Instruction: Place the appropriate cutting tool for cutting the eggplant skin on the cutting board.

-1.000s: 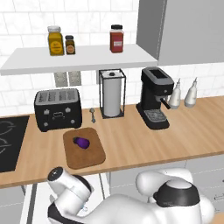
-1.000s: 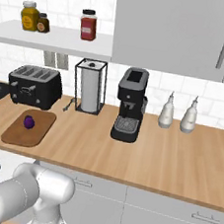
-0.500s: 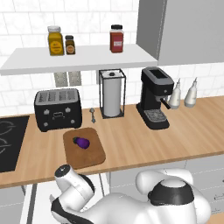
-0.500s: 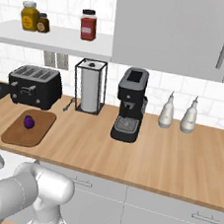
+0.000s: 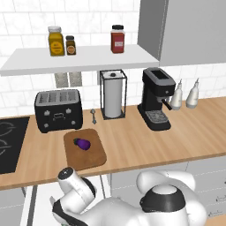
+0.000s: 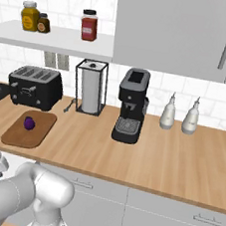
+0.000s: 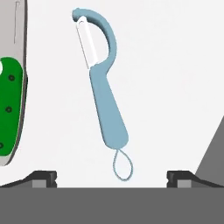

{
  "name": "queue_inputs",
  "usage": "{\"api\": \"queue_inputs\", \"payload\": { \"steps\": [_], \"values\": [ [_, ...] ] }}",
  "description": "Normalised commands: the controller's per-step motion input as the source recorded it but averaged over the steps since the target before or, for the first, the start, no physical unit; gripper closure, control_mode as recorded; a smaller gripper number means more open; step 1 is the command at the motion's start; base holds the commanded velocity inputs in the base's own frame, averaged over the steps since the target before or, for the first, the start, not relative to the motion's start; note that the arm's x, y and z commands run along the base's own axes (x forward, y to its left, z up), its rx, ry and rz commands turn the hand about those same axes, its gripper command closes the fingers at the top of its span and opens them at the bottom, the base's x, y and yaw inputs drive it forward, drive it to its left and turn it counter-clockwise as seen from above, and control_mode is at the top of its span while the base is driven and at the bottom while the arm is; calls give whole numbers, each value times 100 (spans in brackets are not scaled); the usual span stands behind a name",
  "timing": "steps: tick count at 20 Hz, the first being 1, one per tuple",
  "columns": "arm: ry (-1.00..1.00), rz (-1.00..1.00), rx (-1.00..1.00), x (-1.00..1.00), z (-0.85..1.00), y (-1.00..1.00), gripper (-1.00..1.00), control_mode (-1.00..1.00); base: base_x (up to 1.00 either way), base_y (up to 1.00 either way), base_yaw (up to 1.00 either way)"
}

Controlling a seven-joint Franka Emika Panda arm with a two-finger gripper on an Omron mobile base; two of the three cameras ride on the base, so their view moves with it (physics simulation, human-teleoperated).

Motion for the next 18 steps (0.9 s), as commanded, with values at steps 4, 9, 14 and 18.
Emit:
{"api": "queue_inputs", "payload": {
  "steps": [4,9,14,18],
  "values": [
    [0,0,0,24,-2,0,-100,-100,0,0,0],
    [0,0,0,2,-26,0,-100,-100,0,0,0],
    [0,0,0,0,-26,0,-100,-100,0,0,0],
    [0,0,0,5,-8,0,-100,-100,0,0,0]
  ]
}}
